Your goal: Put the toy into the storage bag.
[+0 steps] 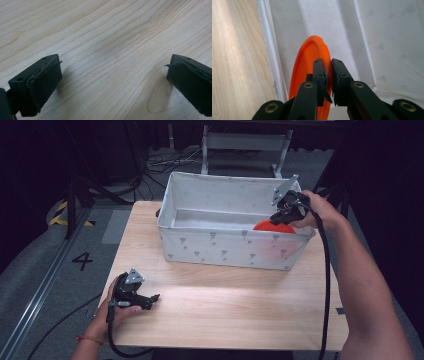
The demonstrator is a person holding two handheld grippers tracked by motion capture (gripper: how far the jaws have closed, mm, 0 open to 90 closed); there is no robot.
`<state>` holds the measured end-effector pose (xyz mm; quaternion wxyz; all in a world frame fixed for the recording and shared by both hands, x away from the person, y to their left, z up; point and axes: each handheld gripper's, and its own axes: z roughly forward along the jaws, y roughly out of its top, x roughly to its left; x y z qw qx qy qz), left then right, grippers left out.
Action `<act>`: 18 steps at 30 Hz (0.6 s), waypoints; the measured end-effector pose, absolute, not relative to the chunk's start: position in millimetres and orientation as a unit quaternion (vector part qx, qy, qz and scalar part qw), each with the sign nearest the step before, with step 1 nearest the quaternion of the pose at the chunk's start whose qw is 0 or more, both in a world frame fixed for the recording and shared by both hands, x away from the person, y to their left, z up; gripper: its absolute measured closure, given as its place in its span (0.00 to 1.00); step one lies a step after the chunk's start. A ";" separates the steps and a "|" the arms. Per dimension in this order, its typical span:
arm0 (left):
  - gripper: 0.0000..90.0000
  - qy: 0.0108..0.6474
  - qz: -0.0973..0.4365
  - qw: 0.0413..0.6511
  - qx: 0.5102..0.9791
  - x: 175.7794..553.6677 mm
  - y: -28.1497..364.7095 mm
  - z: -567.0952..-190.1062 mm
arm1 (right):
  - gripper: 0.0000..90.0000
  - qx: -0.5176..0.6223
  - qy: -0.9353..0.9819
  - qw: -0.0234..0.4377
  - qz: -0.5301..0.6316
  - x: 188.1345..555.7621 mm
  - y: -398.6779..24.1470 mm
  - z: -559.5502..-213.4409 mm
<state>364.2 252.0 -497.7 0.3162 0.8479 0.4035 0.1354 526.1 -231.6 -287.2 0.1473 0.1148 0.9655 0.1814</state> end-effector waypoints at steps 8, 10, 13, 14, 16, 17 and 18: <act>0.00 0.405 0.134 0.317 0.847 364.0 251.9 -497.8 | 0.92 0.101 0.977 0.128 0.135 530.1 -222.5 -300.2; 0.00 0.404 0.135 0.316 0.848 364.1 252.0 -497.7 | 0.91 0.099 0.980 0.126 0.116 531.9 -220.2 -304.4; 0.00 0.405 0.134 0.316 0.847 364.0 251.9 -497.8 | 0.91 0.093 0.983 0.119 0.102 531.6 -215.0 -309.7; 0.00 0.405 0.134 0.316 0.847 364.0 251.9 -497.8 | 0.91 0.091 0.984 0.115 0.100 531.5 -213.5 -311.2; 0.00 0.404 0.135 0.316 0.848 364.1 252.0 -497.7 | 0.91 0.088 0.986 0.107 0.094 531.3 -211.8 -313.5; 0.00 0.403 0.136 0.316 0.848 364.2 252.0 -497.7 | 0.91 0.088 0.986 0.104 0.093 531.6 -211.4 -314.1; 0.00 0.404 0.135 0.316 0.848 364.1 252.0 -497.7 | 0.91 0.088 0.987 0.103 0.091 531.5 -211.2 -314.1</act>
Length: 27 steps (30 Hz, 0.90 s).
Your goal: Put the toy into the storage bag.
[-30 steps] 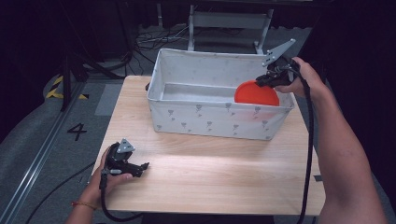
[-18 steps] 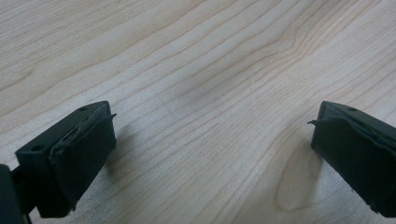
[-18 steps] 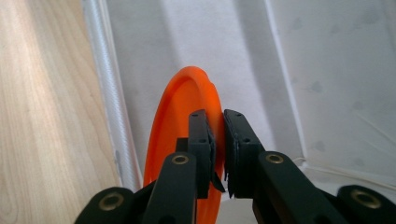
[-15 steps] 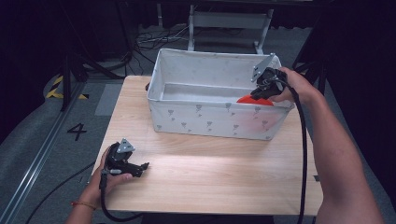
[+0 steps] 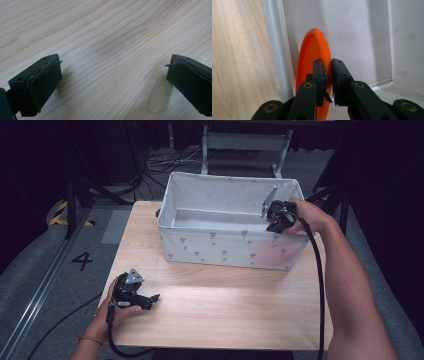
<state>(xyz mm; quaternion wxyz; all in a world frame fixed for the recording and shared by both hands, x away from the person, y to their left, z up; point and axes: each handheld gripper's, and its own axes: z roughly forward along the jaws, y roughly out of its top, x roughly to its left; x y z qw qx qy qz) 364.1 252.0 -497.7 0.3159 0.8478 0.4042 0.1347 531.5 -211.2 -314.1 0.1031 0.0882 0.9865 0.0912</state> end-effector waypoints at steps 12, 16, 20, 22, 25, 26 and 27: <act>0.00 0.404 0.135 0.316 0.848 364.2 252.0 -497.7 | 0.89 0.107 0.984 0.109 0.088 532.3 -212.6 -313.3; 0.00 0.404 0.135 0.316 0.848 364.2 252.0 -497.7 | 0.87 0.112 0.982 0.116 0.099 531.6 -215.8 -310.6; 0.00 0.405 0.135 0.316 0.847 363.8 251.8 -497.7 | 0.83 0.121 0.978 0.129 0.113 530.1 -218.5 -309.2; 0.00 0.405 0.138 0.317 0.847 363.8 251.8 -497.9 | 0.78 0.130 0.975 0.137 0.121 528.9 -220.6 -307.8; 0.00 0.405 0.138 0.317 0.847 363.8 251.8 -497.9 | 0.72 0.147 0.966 0.151 0.152 525.1 -224.9 -302.0; 0.00 0.405 0.138 0.317 0.847 363.8 251.8 -497.9 | 0.71 0.149 0.963 0.153 0.161 524.0 -226.3 -300.2; 0.00 0.405 0.138 0.317 0.847 363.7 251.8 -497.9 | 0.70 0.158 0.959 0.156 0.176 522.3 -228.2 -298.1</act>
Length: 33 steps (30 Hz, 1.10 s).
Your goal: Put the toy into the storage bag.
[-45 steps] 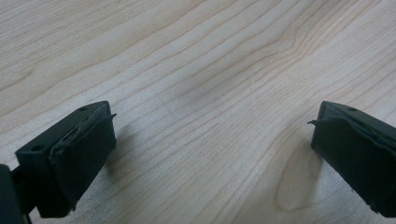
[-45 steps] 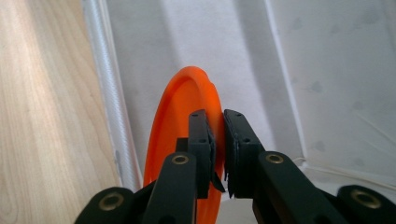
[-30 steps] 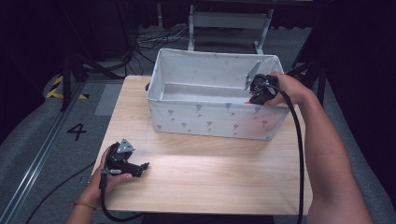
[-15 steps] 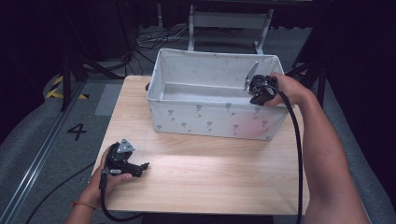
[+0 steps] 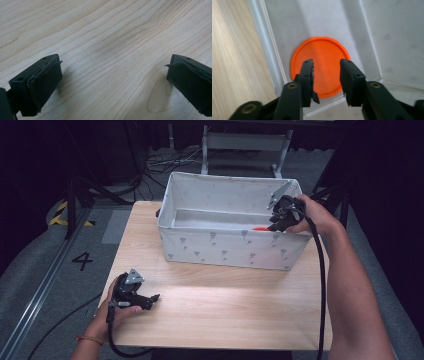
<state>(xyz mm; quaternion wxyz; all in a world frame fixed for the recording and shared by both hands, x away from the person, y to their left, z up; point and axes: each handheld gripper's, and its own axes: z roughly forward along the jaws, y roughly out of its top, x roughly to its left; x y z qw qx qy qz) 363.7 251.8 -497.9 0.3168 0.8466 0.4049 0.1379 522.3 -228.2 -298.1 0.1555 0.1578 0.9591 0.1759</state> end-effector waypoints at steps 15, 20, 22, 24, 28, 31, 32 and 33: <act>0.01 0.407 0.137 0.317 0.846 362.9 251.7 -497.9 | 0.61 0.249 0.876 0.220 0.350 486.9 -261.1 -280.7; 0.01 0.408 0.138 0.318 0.845 362.7 251.6 -498.1 | 0.58 0.271 0.862 0.233 0.360 477.3 -265.3 -280.2; 0.01 0.408 0.138 0.318 0.844 362.7 251.6 -498.1 | 0.53 0.275 0.858 0.233 0.366 473.6 -266.9 -280.0; 0.01 0.409 0.139 0.317 0.845 362.6 251.6 -498.1 | 0.50 0.284 0.852 0.237 0.369 470.4 -268.8 -279.5; 0.01 0.408 0.139 0.318 0.844 362.7 251.6 -498.1 | 0.37 0.296 0.845 0.248 0.369 463.0 -270.7 -279.4; 0.01 0.409 0.138 0.318 0.844 362.7 251.6 -498.1 | 0.29 0.304 0.836 0.261 0.375 455.6 -271.9 -279.5; 0.01 0.409 0.138 0.318 0.844 362.7 251.6 -498.1 | 0.28 0.304 0.834 0.263 0.378 453.8 -272.4 -279.4; 0.01 0.409 0.138 0.318 0.844 362.7 251.6 -498.1 | 0.27 0.305 0.831 0.266 0.382 451.1 -272.9 -279.3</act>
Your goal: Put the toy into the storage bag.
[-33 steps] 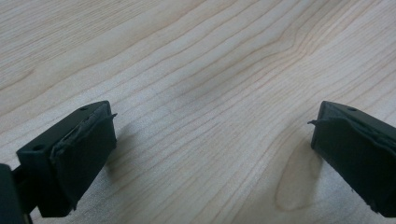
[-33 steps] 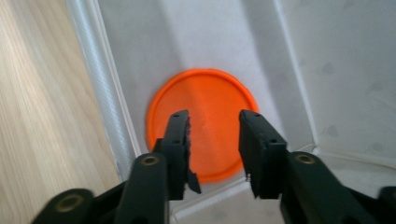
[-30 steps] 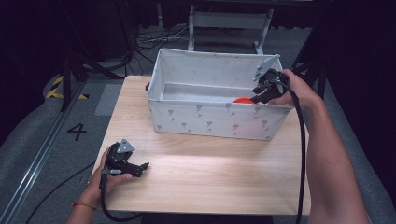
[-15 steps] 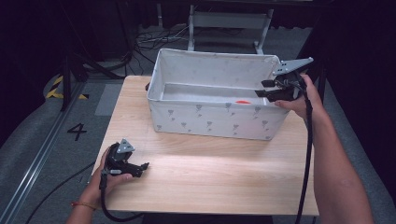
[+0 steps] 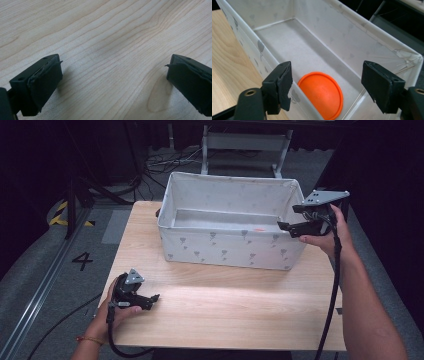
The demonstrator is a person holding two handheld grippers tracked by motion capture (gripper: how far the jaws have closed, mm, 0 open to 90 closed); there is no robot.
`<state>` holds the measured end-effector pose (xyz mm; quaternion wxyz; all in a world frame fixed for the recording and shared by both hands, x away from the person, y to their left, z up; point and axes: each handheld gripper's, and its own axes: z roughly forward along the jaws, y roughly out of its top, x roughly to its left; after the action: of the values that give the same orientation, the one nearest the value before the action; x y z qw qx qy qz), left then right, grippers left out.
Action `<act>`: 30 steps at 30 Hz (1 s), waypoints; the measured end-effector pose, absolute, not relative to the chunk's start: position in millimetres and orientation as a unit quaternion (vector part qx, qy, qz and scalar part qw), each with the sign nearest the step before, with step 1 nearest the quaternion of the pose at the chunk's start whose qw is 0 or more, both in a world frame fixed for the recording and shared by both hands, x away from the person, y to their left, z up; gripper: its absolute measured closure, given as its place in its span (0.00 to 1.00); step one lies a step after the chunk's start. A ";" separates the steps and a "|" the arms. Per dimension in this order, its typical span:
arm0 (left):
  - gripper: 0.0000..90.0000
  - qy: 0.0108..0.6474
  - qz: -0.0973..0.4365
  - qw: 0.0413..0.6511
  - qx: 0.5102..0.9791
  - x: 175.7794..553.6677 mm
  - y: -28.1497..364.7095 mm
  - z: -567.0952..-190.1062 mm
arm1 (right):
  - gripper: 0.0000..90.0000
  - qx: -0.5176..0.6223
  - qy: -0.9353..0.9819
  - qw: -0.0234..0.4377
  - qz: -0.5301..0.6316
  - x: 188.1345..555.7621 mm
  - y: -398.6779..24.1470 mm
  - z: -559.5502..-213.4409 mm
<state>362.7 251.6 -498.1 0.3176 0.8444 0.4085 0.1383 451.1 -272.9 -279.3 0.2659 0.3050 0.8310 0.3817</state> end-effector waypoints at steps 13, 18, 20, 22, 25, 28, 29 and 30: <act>0.01 0.409 0.138 0.318 0.844 362.7 251.6 -498.1 | 0.21 0.324 0.807 0.308 0.387 417.4 -280.3 -290.2; 0.01 0.409 0.138 0.318 0.844 362.7 251.6 -498.1 | 0.21 0.322 0.803 0.322 0.385 402.4 -285.0 -296.4; 0.00 0.408 0.138 0.318 0.844 362.8 251.6 -498.1 | 0.21 0.325 0.799 0.330 0.383 395.0 -286.8 -298.0; 0.00 0.409 0.137 0.316 0.845 362.6 251.7 -498.0 | 0.21 0.322 0.799 0.334 0.382 389.2 -287.8 -299.9; 0.00 0.408 0.138 0.318 0.844 362.7 251.7 -498.1 | 0.21 0.318 0.801 0.338 0.378 379.2 -289.5 -305.6; 0.01 0.406 0.142 0.318 0.845 362.9 251.9 -498.1 | 0.21 0.315 0.803 0.340 0.374 371.9 -291.2 -311.5; 0.01 0.406 0.142 0.318 0.845 362.9 252.0 -498.1 | 0.21 0.315 0.804 0.339 0.373 369.7 -292.0 -313.9; 0.01 0.406 0.142 0.318 0.845 362.9 251.9 -498.1 | 0.21 0.315 0.805 0.338 0.372 367.4 -292.6 -316.5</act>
<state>362.9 251.9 -498.1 0.3178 0.8448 0.4063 0.1425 367.4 -292.6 -316.5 0.3383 0.3147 0.8051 0.3718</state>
